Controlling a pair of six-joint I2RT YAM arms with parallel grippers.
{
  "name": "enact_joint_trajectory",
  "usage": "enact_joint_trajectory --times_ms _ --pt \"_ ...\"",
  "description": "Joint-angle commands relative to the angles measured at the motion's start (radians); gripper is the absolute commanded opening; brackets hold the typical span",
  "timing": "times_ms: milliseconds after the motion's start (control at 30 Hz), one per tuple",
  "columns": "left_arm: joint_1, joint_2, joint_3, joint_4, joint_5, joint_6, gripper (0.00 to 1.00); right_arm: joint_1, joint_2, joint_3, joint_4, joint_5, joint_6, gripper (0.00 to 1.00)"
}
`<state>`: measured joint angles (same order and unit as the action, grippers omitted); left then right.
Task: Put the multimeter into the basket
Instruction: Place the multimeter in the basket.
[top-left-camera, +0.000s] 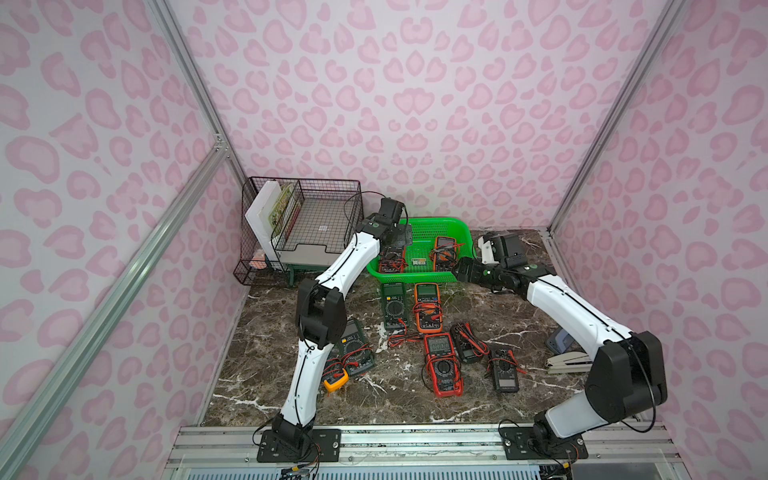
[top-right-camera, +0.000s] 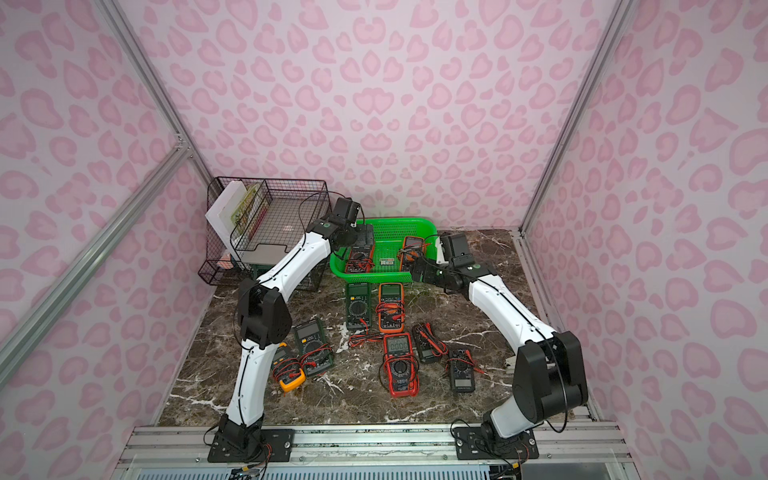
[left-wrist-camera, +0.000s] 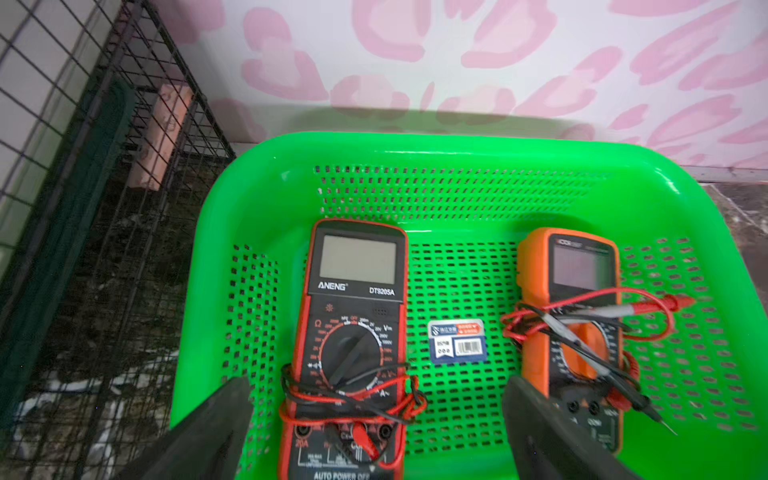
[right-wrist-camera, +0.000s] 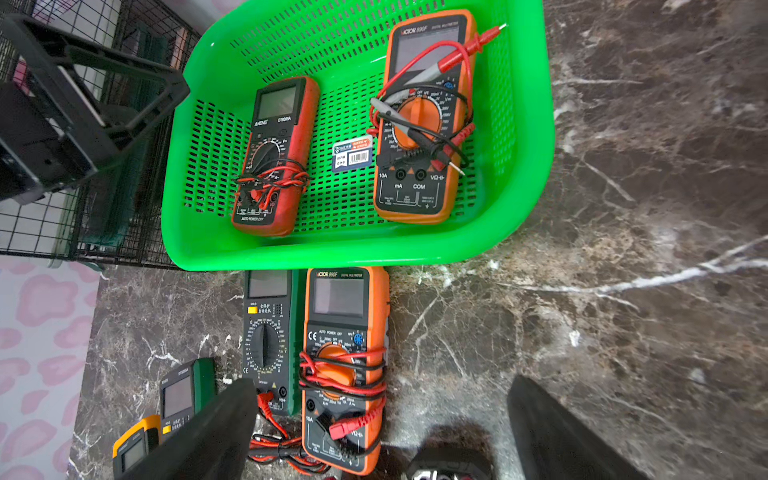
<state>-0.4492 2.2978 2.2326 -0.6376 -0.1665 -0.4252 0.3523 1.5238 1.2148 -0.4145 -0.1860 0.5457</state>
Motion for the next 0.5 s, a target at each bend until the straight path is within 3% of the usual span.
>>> enact_joint_trajectory --times_ms 0,167,467 --pt "-0.026 -0.055 -0.046 -0.052 0.070 -0.045 0.99 0.012 -0.029 -0.021 -0.010 0.022 -0.012 0.99" --pt "-0.081 -0.161 -0.177 -0.112 0.081 -0.081 0.99 0.079 -0.077 -0.066 -0.075 0.077 -0.036 0.99" --pt "-0.112 -0.455 -0.592 -0.166 0.152 -0.223 0.99 0.226 -0.193 -0.221 -0.132 0.145 0.006 0.99"
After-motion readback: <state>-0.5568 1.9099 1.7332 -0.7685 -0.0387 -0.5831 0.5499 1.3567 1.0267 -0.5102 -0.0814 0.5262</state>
